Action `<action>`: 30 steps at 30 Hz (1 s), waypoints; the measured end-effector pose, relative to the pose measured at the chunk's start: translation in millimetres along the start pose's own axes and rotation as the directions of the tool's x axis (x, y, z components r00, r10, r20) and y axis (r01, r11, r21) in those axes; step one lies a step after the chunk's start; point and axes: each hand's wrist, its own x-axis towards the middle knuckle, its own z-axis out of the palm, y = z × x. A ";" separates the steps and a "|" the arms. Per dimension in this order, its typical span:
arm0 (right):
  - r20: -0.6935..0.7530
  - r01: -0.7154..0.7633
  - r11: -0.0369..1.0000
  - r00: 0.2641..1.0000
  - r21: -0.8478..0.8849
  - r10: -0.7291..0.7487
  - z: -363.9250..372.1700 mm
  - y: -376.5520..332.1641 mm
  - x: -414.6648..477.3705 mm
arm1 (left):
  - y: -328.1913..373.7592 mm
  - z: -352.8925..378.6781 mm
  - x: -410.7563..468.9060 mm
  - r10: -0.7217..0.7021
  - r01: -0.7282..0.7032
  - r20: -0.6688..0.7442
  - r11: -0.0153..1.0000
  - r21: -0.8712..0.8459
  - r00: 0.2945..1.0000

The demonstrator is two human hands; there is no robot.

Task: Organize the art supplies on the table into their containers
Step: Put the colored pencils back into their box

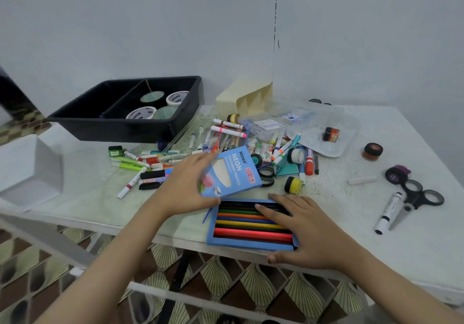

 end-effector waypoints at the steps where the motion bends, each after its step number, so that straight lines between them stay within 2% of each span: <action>1: -0.010 0.005 1.000 1.000 0.023 -0.005 0.4 0.5 0.4 | -3.6 -2.2 -4.7 -0.018 0.018 0.013 1.000 0.018 1.000; 7: -0.084 0.004 0.996 0.996 0.084 0.003 6.4 1.8 0.4 | -21.4 -16.6 -27.7 -0.123 0.123 0.026 0.992 0.000 0.992; 11: -0.145 0.015 0.995 0.989 0.100 0.000 8.1 6.4 -2.6 | -37.7 -28.8 -41.0 -0.129 0.130 0.071 0.991 -0.012 0.989; 19: -0.272 -0.023 0.987 0.960 0.162 0.067 -1.3 9.6 -6.1 | -50.2 -38.9 -61.8 -0.214 0.241 0.170 0.958 -0.153 0.962; 27: -0.336 -0.083 0.990 0.934 0.117 0.118 -8.2 13.9 -2.0 | -40.8 -35.6 -62.8 -0.200 0.256 0.192 0.907 -0.335 0.961; 30: -0.326 -0.079 0.988 0.938 0.134 0.119 -8.6 15.4 -3.8 | -41.4 -33.9 -63.3 -0.180 0.241 0.200 0.907 -0.345 0.963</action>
